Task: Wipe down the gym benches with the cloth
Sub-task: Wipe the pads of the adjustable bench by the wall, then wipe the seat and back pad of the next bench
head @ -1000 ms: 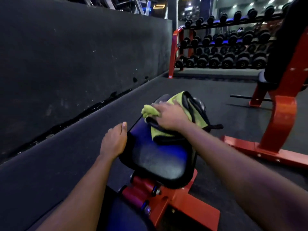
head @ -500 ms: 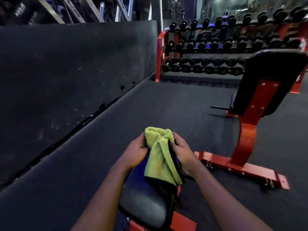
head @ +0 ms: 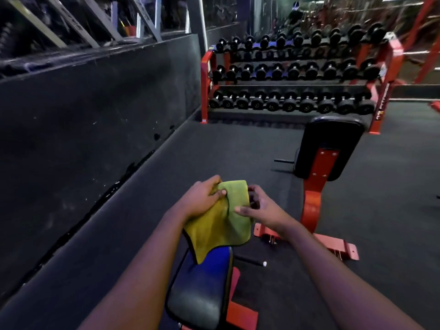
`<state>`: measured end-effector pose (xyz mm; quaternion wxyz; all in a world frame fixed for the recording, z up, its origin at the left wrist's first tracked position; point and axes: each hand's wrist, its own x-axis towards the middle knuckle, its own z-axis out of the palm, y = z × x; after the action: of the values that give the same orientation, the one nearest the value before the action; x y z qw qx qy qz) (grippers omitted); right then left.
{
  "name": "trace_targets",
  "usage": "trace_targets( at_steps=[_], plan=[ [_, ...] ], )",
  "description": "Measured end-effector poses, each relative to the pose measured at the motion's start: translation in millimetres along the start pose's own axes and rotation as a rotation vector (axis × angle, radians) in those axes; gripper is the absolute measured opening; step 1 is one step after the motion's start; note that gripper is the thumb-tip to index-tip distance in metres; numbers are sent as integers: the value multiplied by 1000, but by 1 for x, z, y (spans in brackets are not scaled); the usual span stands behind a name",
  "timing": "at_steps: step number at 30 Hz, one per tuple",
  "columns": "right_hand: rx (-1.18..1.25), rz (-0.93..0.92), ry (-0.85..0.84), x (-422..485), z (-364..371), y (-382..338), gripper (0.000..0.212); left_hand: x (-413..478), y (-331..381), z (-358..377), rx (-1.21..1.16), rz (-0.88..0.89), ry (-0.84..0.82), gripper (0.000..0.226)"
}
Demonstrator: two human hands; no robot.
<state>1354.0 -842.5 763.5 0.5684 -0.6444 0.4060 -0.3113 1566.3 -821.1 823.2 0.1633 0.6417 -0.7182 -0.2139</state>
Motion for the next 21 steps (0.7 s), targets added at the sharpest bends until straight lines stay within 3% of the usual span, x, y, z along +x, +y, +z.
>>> trace_targets(
  at_steps=[4, 6, 9, 12, 16, 21],
  plan=[
    [-129, -74, 151, 40, -60, 17, 34, 60, 30, 12, 3, -66, -79, 38],
    [-145, -96, 138, 65, -103, 22, 24, 95, 36, 16, 47, -131, -173, 48],
    [-252, -91, 90, 100, -161, 20, 11, 131, 40, 24, 83, -188, -248, 43],
    [-340, -79, 124, 132, -208, 20, 23, 169, 59, 34, 29, -198, -126, 26],
    [-347, -68, 290, 163, -251, 22, 31, 226, 94, 44, 14, -182, 114, 33],
    [-363, -105, 361, 200, -285, 23, 32, 282, 112, 38, 5, -152, 181, 33]
  ],
)
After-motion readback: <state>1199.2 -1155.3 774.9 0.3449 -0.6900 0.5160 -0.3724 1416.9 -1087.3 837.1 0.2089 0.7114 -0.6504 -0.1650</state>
